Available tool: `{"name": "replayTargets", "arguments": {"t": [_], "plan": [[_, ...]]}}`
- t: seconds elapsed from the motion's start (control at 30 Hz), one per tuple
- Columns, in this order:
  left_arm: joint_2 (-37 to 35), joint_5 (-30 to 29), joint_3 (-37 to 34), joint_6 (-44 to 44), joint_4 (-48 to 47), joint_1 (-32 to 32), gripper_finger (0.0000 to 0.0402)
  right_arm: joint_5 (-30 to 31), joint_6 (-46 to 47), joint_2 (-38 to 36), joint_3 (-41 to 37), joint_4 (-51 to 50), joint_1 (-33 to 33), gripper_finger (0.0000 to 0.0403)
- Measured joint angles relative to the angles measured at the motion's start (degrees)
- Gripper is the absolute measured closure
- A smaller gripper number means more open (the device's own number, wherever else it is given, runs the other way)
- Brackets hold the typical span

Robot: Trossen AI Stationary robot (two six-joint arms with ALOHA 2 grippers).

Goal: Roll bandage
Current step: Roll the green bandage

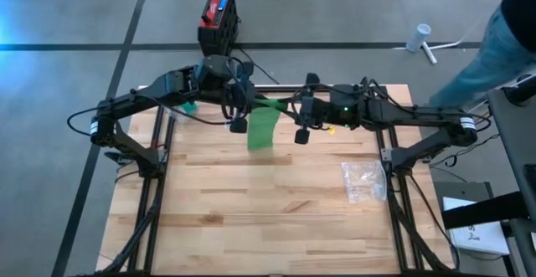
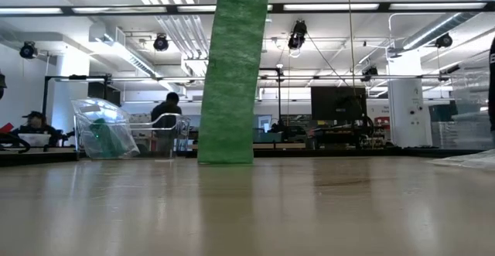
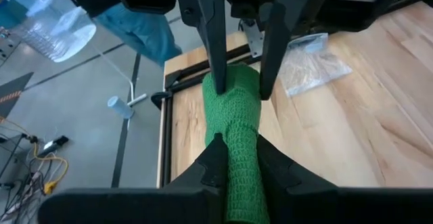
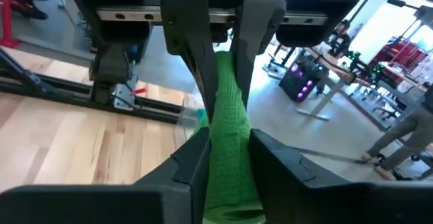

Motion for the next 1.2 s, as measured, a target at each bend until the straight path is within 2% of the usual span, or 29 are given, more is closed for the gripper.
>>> {"name": "replayTargets", "arguments": {"t": [0.17,0.37,0.5,0.7,1.0,1.2], "plan": [[-0.1,0.4,0.0,1.0,0.1,-0.3,0.0374,3.1,-0.6,-0.2,0.1,-0.9,0.1,0.0327],[-0.2,1.9,-0.2,2.0,1.0,-0.3,0.0373,3.8,-0.7,-1.0,0.3,-4.5,-0.1,0.0394],[-0.2,1.9,-0.3,2.0,1.0,-0.3,0.0376,4.9,-1.5,-1.1,0.3,-6.4,-0.2,0.0401],[-0.7,2.2,-0.2,2.0,0.9,-0.4,0.0371,9.0,-3.1,-4.0,0.0,-11.4,-0.4,0.0403],[-0.9,1.6,0.0,2.1,0.6,-0.5,0.0372,7.6,-5.3,-9.2,0.0,-12.3,-0.3,0.0399],[-1.1,1.5,0.0,3.3,0.5,-0.3,0.0376,-0.2,-4.8,-12.6,-0.6,-8.9,-0.2,0.0345]]}}
